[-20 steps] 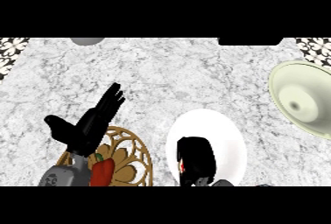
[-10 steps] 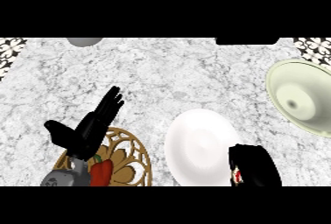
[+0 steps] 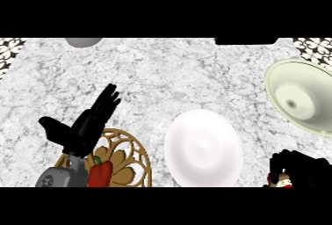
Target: Pick the cupcake from the plate and place it in the bowl
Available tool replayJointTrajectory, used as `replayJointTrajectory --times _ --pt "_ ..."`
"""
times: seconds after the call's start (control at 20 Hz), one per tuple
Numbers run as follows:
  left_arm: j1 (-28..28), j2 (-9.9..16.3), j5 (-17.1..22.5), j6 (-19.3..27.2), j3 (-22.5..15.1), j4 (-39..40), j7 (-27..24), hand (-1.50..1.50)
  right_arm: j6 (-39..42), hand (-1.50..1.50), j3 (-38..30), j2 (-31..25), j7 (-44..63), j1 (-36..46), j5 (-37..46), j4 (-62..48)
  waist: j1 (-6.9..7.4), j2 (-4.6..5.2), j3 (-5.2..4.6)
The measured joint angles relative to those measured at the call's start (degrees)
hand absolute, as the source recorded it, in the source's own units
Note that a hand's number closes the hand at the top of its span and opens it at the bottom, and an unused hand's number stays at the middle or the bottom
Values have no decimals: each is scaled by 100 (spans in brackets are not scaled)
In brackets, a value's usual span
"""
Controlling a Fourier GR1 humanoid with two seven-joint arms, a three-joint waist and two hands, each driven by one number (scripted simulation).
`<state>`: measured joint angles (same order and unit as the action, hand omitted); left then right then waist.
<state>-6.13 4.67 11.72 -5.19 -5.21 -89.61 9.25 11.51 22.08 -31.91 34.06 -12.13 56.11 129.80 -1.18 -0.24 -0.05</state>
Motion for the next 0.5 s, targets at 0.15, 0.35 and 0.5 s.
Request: replayJointTrajectory --times 0.15,0.35,0.5 --pt "16 -46 -37 43 -33 -31 23 0 161 150 -371 -95 158 19 -11 404 10 -3 -2" --pt "-23 -74 -85 51 -37 18 -13 0 426 150 -880 -91 259 321 -43 463 32 5 0" --pt "-20 -62 -105 9 -45 36 -49 0 673 150 -1248 -27 288 587 -90 480 42 6 -1"
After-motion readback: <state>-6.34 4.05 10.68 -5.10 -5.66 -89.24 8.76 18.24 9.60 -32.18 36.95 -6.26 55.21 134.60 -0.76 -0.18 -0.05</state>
